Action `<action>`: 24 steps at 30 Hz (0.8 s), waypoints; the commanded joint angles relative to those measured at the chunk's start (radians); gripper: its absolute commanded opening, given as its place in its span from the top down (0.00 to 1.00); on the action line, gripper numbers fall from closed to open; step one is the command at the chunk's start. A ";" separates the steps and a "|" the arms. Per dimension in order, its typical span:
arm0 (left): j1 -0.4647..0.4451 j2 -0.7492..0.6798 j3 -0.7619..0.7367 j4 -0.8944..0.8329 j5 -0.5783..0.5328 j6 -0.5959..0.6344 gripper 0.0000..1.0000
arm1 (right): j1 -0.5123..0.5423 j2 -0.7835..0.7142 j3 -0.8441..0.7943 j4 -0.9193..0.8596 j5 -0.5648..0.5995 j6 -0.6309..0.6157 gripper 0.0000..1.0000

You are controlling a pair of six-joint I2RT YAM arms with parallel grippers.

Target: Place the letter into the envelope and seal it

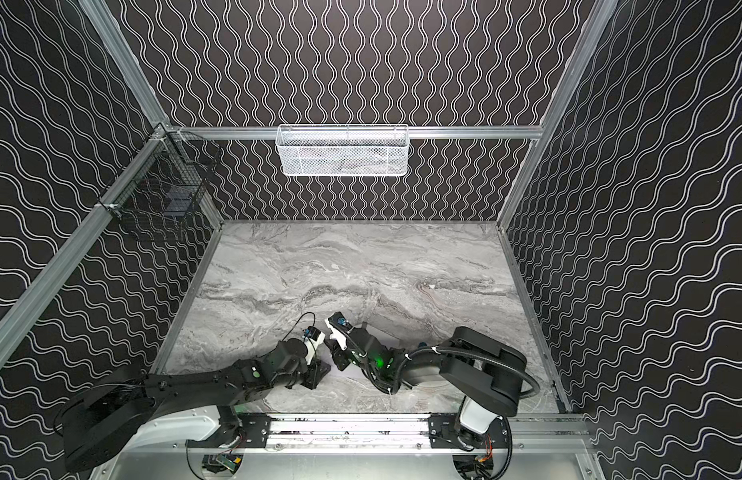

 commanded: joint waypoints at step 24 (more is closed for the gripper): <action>0.000 0.079 0.003 0.005 0.036 -0.011 0.79 | -0.059 -0.094 -0.038 0.113 -0.053 -0.028 1.00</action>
